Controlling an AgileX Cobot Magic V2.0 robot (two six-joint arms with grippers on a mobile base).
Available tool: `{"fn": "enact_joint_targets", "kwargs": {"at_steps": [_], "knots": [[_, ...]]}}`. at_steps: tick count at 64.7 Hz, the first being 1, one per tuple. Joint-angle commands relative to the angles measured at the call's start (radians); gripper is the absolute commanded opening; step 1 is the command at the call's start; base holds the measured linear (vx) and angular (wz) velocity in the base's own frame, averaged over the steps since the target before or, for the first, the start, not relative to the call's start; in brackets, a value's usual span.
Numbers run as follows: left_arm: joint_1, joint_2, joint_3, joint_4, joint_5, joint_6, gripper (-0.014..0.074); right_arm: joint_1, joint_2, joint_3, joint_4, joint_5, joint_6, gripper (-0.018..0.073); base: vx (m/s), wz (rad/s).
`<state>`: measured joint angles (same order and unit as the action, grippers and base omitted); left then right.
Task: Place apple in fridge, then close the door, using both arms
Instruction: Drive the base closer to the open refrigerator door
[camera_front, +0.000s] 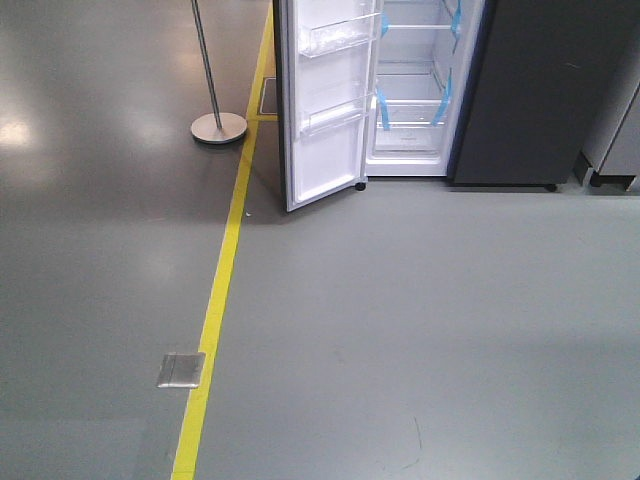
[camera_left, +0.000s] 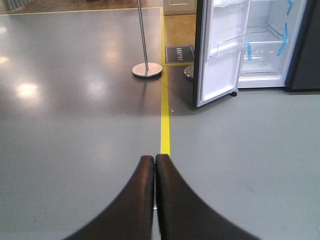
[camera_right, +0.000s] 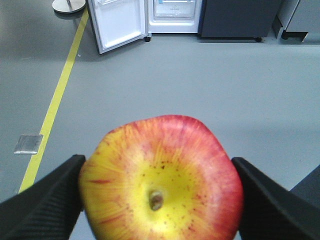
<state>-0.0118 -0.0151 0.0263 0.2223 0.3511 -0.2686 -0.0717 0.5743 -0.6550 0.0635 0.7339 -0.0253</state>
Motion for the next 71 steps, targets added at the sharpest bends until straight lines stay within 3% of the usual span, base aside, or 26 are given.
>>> {"fn": "enact_joint_targets", "kwargs": {"at_steps": [1,71], "knots": [[-0.002,-0.011,0.018,0.002,-0.069,-0.002,-0.0005,-0.004,0.000,-0.028,-0.001,-0.080,-0.001,0.0132,0.17,-0.08],[-0.002,-0.011,0.018,0.002,-0.069,-0.002,-0.0005,-0.004,0.000,-0.028,-0.001,-0.080,-0.001,0.0132,0.15,-0.03]]}}
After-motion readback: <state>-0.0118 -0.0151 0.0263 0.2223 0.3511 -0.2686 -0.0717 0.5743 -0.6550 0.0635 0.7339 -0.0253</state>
